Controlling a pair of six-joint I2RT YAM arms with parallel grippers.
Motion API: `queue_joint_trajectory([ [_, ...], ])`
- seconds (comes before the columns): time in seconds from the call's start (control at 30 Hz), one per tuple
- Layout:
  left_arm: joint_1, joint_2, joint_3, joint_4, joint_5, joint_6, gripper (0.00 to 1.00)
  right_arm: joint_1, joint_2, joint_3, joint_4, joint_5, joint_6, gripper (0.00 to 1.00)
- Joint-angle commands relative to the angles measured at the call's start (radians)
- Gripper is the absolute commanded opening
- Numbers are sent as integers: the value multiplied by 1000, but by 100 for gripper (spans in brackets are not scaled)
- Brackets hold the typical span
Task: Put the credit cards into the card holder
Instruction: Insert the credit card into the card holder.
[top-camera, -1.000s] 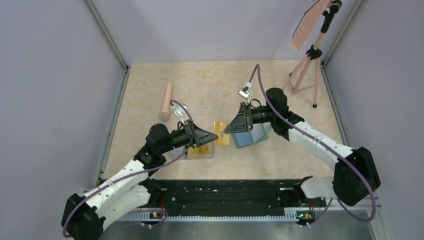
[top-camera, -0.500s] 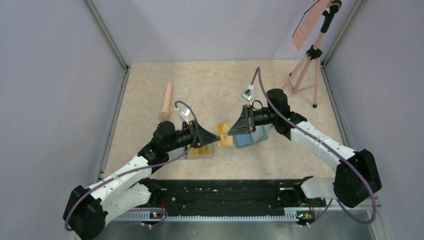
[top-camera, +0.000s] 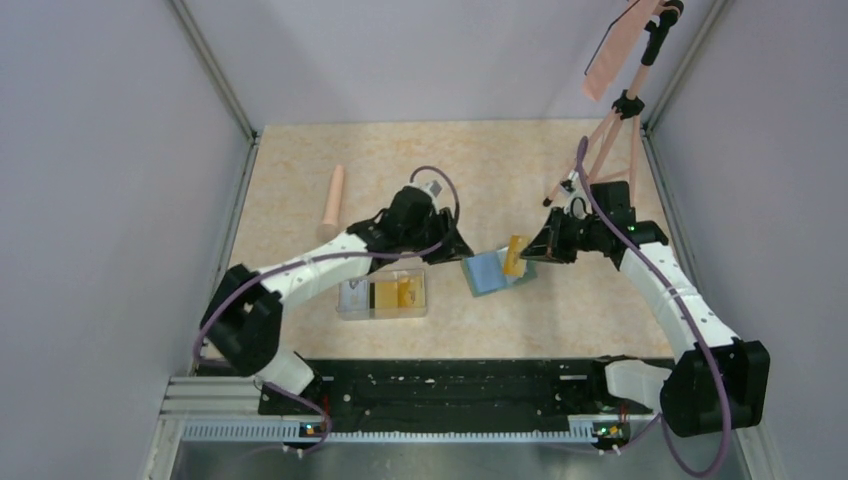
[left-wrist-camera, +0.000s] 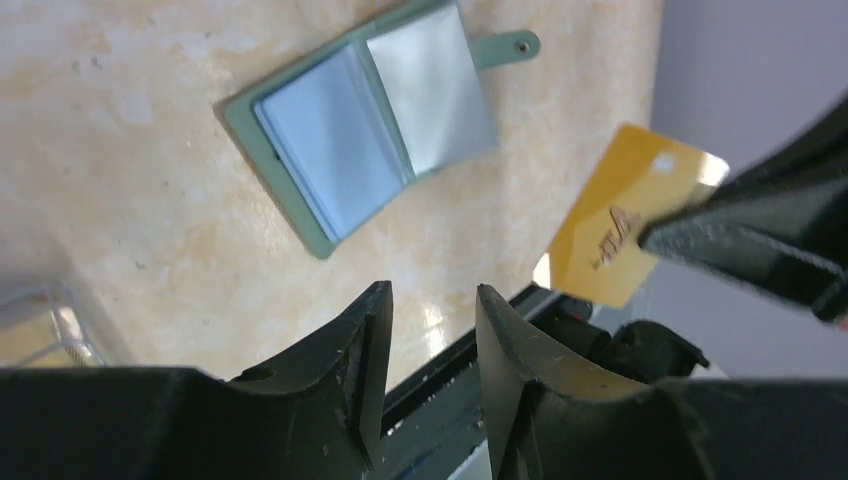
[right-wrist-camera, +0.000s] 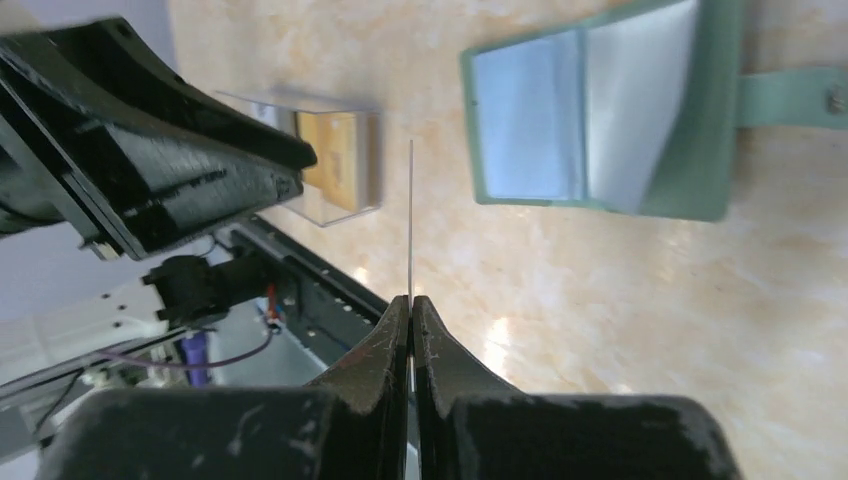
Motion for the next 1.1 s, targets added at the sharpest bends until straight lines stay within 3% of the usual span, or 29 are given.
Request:
queue_joint_trajectory([
  [0.0, -35, 198, 259, -237, -163, 109, 42, -7, -75, 58, -166, 195, -97, 0],
  [0.13, -60, 388, 474, -344, -254, 149, 42, -8, -118, 42, -204, 271, -103, 0],
  [0.37, -90, 649, 716, -423, -427, 158, 42, -11, -152, 20, -227, 303, -103, 0],
  [0.53, -98, 778, 858, -490, -466, 160, 42, -12, -157, 33, -244, 313, -111, 0],
  [0.87, -134, 820, 837, -448, -249, 251, 40, -12, -157, 26, -243, 309, -115, 0],
  [1.07, -180, 794, 766, -443, -217, 266, 38, -12, -159, 19, -244, 308, -119, 0],
])
